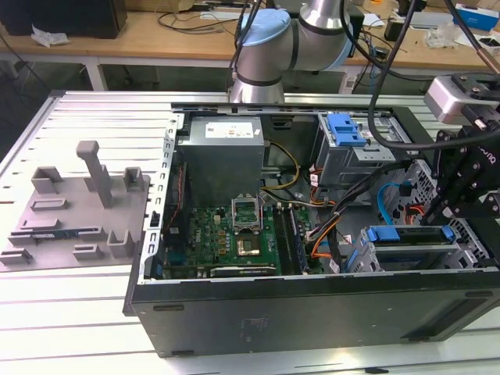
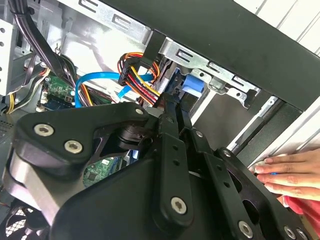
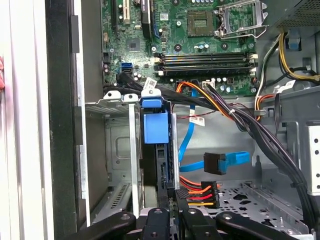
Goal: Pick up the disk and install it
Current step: 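Insert the first disk wire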
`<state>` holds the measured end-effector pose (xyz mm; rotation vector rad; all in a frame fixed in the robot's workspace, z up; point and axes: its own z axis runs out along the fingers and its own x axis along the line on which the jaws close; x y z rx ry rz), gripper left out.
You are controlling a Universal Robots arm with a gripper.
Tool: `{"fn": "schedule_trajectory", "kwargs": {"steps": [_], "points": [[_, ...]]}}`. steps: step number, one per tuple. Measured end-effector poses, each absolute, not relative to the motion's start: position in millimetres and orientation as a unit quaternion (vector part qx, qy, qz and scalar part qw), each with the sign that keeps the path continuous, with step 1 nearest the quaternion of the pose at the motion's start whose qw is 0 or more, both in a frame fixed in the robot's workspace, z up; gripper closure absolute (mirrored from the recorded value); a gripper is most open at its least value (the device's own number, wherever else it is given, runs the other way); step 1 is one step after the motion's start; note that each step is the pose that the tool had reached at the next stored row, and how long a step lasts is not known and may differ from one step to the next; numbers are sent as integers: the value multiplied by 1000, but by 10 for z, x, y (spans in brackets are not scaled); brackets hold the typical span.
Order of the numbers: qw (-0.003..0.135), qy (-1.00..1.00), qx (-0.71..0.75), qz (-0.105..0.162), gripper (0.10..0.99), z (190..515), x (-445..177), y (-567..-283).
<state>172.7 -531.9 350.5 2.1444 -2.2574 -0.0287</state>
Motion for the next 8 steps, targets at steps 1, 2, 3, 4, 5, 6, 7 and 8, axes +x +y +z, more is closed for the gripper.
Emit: {"fn": "schedule_trajectory", "kwargs": {"steps": [1,2,3,4,5,6,7,8], "points": [[14,-724,690,-9,918,3505,1726,-5335],[14,-724,690,-9,918,3499,1723,-5338],[14,-724,690,-9,918,3482,1723,-5338],[14,-724,690,-9,918,3480,1723,-5338],[14,-724,690,-9,918,3474,1723,-5338],[14,-724,690,-9,918,3468,1723,-5339],[14,-724,690,-9,918,3466,1723,-5339],[14,-724,690,-9,918,3465,1723,-5339]]}}
